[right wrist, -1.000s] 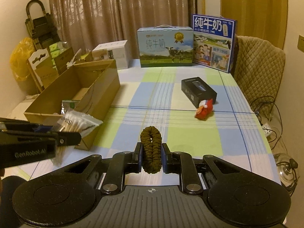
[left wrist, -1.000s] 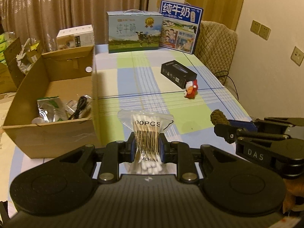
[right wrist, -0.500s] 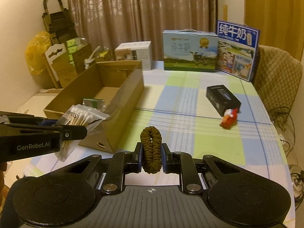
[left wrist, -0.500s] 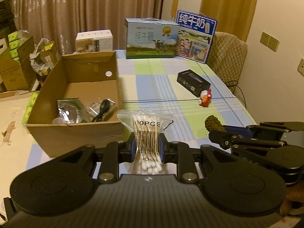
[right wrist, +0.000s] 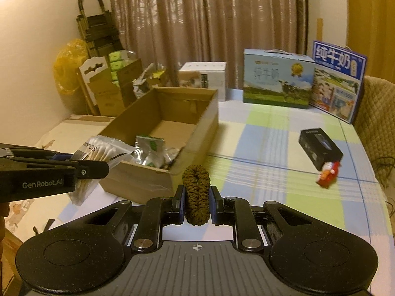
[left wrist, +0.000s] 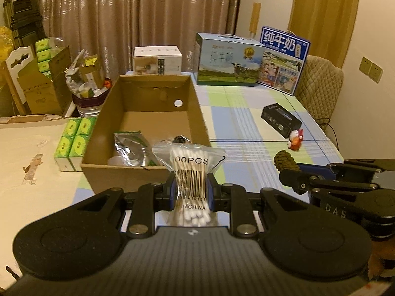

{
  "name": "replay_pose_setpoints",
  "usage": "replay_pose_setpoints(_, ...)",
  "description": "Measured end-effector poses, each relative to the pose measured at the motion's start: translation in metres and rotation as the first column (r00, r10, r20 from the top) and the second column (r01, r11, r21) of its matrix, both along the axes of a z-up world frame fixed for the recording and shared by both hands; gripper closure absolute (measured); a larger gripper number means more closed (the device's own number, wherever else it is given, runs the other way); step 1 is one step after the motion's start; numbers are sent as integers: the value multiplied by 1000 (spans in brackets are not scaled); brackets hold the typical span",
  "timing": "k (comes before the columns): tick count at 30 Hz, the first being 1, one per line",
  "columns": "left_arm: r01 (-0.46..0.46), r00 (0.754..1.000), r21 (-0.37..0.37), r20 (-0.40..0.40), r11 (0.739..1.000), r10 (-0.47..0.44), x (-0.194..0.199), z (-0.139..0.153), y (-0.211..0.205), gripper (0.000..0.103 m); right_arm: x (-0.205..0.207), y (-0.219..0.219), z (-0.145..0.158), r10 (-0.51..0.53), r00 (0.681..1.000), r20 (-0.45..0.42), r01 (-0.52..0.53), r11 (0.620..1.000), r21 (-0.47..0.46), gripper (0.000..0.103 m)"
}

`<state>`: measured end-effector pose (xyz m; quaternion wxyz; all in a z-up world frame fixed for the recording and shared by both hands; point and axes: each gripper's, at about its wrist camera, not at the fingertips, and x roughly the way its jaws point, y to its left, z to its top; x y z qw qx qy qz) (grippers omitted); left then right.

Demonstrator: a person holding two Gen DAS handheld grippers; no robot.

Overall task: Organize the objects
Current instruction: 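Lift and carry the swab bag and brown ring toward the cardboard box, then lower the swab bag and ring into the box and open both grippers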

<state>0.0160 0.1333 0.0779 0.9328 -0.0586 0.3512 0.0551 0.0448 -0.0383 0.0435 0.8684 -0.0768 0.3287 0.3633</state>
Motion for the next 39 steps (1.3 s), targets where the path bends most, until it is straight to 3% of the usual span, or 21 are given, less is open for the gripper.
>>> replay_pose_setpoints(17,-52,999,7,16,999,52,5,8,38,84,8,48,7,42,999,24,-42,999,-3,87)
replay_pose_setpoints(26,-69,997,29,20,997,68,33,14,66,84,33,82,4,53,999,-2,-53,999,-9,87)
replay_pose_setpoints(39,-51,998,44,-28,998,52,80,-4,95,83,79,114,-9,52,997,-53,-52,999,8,87)
